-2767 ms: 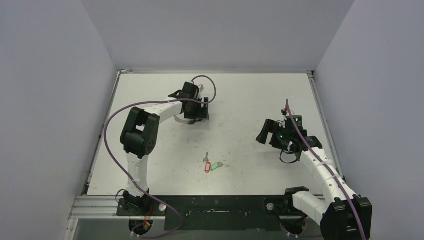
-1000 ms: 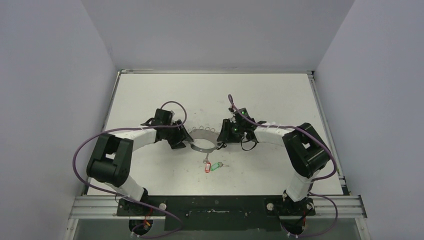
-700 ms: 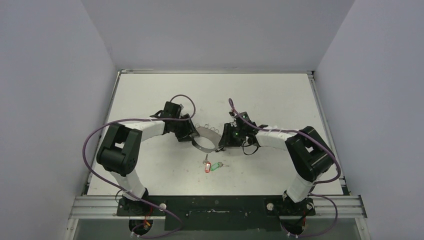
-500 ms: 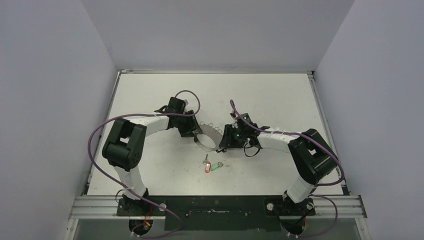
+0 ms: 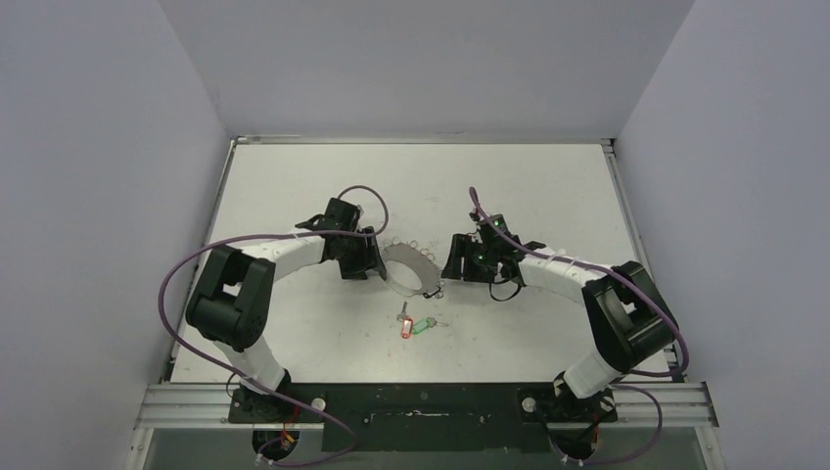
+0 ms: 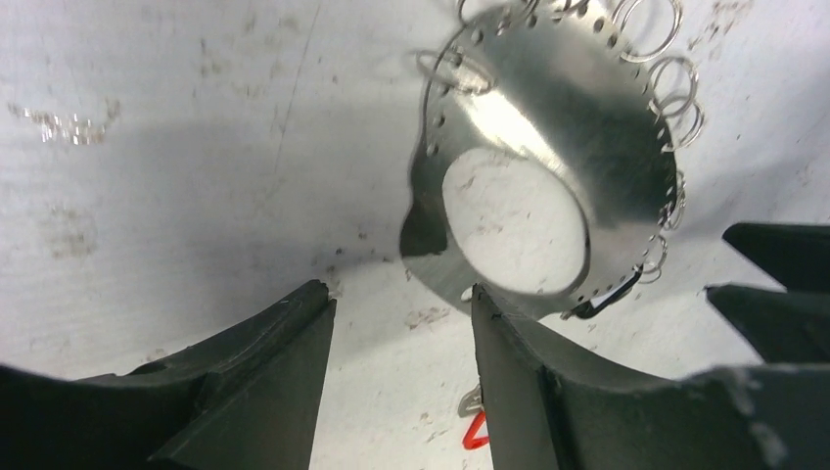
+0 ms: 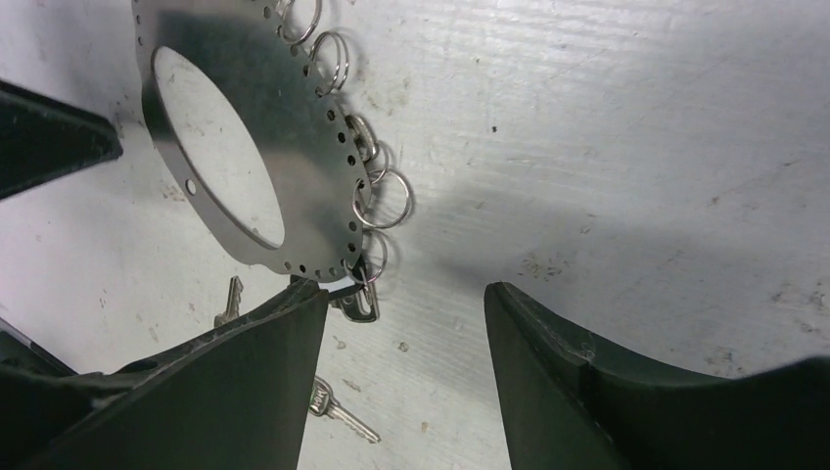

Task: Put the keys on the keyring
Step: Adjust the keyring at the center of the board.

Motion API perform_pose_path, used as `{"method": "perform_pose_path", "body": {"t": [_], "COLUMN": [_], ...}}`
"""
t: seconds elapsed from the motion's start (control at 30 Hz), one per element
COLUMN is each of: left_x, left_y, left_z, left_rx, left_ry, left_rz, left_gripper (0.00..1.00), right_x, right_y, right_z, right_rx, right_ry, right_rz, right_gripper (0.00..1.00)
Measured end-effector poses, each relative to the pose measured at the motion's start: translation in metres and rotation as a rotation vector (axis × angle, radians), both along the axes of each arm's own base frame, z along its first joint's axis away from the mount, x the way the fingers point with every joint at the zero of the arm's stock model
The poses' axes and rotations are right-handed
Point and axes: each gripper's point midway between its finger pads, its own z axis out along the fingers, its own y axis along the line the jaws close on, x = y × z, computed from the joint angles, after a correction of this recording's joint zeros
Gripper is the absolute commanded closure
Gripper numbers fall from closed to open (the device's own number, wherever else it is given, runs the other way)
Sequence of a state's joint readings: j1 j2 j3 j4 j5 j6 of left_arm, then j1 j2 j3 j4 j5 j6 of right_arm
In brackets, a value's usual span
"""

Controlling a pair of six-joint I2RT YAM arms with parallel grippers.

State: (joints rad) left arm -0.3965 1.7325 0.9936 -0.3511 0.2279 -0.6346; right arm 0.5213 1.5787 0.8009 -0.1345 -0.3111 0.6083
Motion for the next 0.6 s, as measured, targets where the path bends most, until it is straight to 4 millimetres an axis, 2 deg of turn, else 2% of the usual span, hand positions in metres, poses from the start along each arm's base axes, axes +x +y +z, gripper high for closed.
{"method": "perform_pose_path", "body": {"t": [0.1,0.27,0.47,0.6], "left_x": [-0.012,-0.023,-0.023,-0.013], "left_y": [0.003,0.001,-0.007,-0.021], "left_z": [-0.001,-0.001,-0.002,-0.002], "left_rx": [-0.01,-0.057,-0.085,-0.094], "left_ry": [0.009,0.01,0.021,0.024], "left_rz": [0.0,0.012,0.011,-0.012], "left_gripper": [0.5,0.53,0.59,0.6], "right_x": [0.004,0.001,-0.007,-0.011], "right_y": [-0.004,0.004,0.02,0.028], "right_z": [-0.003,-0.012,-0.012,-0.012], "right_rx": [-0.004,-0.002,0.029,0.046], "right_ry": [0.008,0.037,0.045,0.043], "right_rz": [-0.012,0.008,0.038,0.05], "right_gripper": [0.44,0.52,0.64,0.73]}}
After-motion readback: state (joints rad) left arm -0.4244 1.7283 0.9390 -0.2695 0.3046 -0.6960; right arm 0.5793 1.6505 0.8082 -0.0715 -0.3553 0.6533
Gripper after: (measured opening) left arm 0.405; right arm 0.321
